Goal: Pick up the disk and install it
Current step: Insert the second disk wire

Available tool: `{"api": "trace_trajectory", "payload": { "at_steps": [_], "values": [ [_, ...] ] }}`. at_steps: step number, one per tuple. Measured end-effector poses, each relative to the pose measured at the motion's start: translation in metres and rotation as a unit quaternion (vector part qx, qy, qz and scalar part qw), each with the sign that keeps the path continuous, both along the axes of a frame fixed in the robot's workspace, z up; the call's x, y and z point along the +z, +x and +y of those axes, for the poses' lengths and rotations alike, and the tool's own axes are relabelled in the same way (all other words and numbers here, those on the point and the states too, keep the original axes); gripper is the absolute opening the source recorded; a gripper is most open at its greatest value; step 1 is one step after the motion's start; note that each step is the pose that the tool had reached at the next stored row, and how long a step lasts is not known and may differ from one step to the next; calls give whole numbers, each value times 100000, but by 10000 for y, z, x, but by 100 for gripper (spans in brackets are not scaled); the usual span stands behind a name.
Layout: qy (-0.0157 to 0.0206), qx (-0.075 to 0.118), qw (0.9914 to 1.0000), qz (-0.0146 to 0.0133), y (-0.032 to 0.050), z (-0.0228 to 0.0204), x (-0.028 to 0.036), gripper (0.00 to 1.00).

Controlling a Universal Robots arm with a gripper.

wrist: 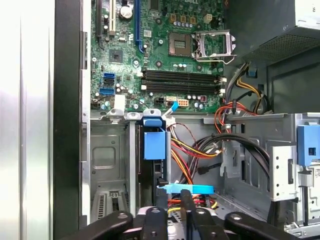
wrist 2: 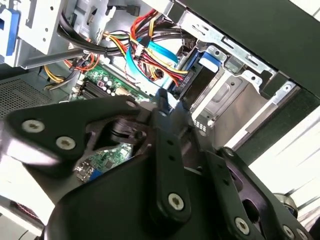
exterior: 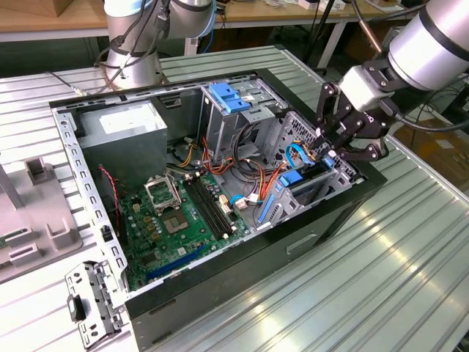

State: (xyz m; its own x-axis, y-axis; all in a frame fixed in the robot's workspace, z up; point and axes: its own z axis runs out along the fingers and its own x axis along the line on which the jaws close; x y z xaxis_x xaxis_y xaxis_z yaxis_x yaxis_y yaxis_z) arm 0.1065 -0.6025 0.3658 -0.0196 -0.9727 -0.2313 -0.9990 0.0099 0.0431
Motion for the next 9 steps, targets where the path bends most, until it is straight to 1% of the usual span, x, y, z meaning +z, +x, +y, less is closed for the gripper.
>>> {"api": "trace_trajectory", "payload": {
  "at_steps": [1,2,3,4,6,9],
  "values": [
    [73,-2,100000,2,0,0,0,22],
    [168,-1,100000,23,0,0,-4,15],
    [242,1,100000,49,1,0,-9,15],
    [310,0,99999,120,1,0,-24,11],
    [309,1,99999,253,2,0,-59,11],
    [301,0,99998,548,6,-1,-126,11]
  ]
}}
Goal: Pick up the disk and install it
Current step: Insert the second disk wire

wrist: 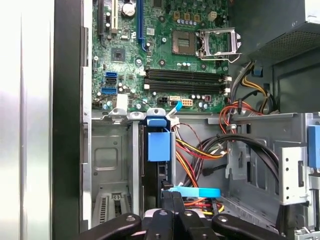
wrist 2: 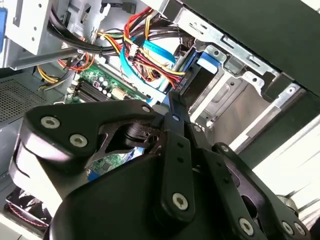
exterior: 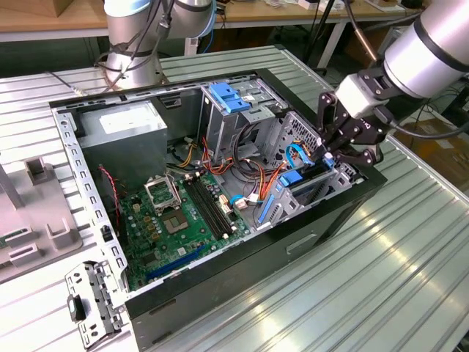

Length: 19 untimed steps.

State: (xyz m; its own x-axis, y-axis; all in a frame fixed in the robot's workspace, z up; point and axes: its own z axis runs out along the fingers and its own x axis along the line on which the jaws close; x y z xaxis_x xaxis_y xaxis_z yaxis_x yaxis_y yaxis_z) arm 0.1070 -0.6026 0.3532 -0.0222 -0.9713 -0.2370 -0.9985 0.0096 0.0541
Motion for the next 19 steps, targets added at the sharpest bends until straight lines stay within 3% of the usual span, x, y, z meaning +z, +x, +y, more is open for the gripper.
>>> {"api": "trace_trajectory", "payload": {
  "at_steps": [9,16,19],
  "values": [
    [-10,-2,100000,250,1,-6,-104,11],
    [4,0,100000,255,21,-15,-81,11],
    [1,-1,100000,252,85,-14,-60,11]
  ]
}}
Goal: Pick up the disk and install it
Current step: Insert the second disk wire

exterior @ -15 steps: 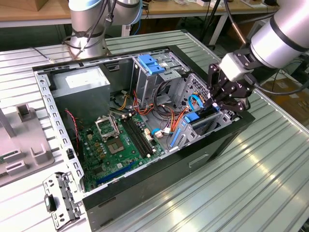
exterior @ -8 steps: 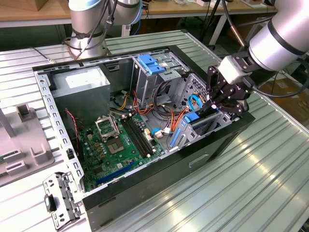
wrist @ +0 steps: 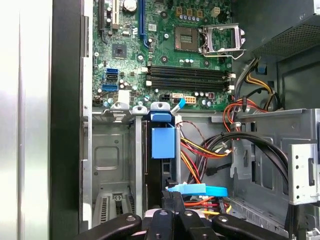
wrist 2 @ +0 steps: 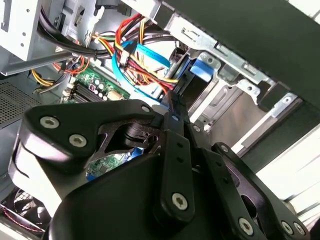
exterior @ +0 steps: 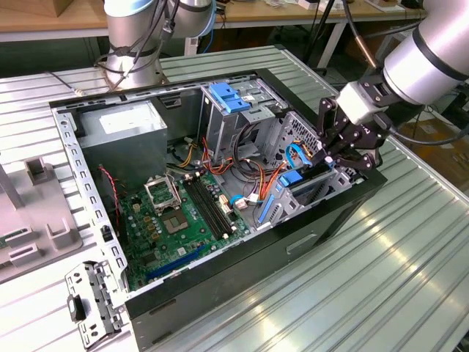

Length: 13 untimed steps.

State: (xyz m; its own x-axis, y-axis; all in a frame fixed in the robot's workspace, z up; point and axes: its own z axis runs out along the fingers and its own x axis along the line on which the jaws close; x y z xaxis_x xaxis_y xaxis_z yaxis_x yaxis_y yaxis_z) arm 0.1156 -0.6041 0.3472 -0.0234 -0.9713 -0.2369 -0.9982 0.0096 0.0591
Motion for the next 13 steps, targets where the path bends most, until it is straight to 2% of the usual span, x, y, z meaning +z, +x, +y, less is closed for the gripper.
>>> {"api": "trace_trajectory", "payload": {
  "at_steps": [4,6,13],
  "values": [
    [-1,0,100000,2,68,0,28,11],
    [8,-2,100000,3,115,0,71,11],
    [4,-9,100000,5,163,0,156,11]
  ]
}}
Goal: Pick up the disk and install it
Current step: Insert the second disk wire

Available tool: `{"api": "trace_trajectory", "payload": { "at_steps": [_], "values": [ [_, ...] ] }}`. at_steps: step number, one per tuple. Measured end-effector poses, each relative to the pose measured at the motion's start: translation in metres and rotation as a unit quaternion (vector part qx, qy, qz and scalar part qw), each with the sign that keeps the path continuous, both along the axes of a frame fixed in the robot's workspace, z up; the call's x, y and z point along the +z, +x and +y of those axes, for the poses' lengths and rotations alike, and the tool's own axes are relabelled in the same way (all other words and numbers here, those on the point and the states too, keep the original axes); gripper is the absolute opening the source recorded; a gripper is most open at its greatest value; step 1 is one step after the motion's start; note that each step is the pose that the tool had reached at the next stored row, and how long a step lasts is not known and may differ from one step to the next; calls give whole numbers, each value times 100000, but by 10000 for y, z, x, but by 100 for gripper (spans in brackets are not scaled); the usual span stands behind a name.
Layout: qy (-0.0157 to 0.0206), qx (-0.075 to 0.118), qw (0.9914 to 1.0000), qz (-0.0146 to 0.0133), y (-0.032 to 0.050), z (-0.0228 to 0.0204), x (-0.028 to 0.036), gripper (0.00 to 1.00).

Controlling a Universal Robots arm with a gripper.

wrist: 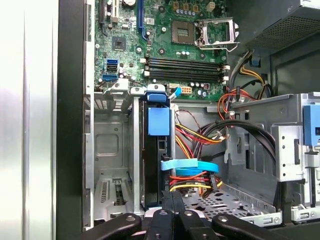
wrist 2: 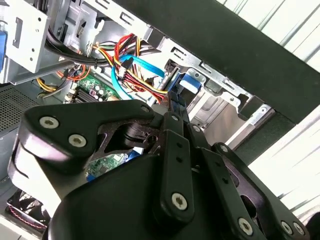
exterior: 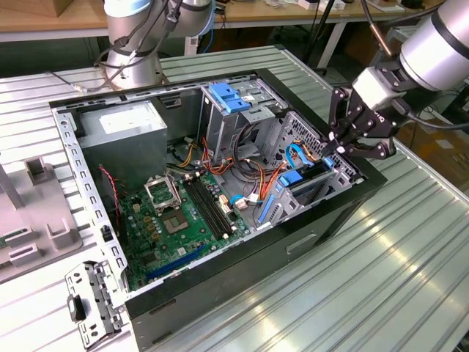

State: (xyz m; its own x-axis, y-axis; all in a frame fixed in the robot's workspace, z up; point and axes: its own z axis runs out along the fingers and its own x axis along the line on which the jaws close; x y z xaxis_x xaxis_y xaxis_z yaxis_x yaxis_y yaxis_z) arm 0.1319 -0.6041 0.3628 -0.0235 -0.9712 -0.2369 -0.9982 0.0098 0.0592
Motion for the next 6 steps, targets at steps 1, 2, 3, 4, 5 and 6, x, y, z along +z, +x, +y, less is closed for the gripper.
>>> {"api": "trace_trajectory", "payload": {
  "at_steps": [1,2,3,4,5,6],
  "values": [
    [4,6,100000,-2,2,0,4,11],
    [8,9,100000,-1,3,0,4,11],
    [1,11,100000,-1,3,1,6,11],
    [-1,7,100000,-3,3,0,6,11],
    [1,7,100000,-2,3,0,6,11],
    [0,9,100000,-1,3,0,7,11]
  ]
}}
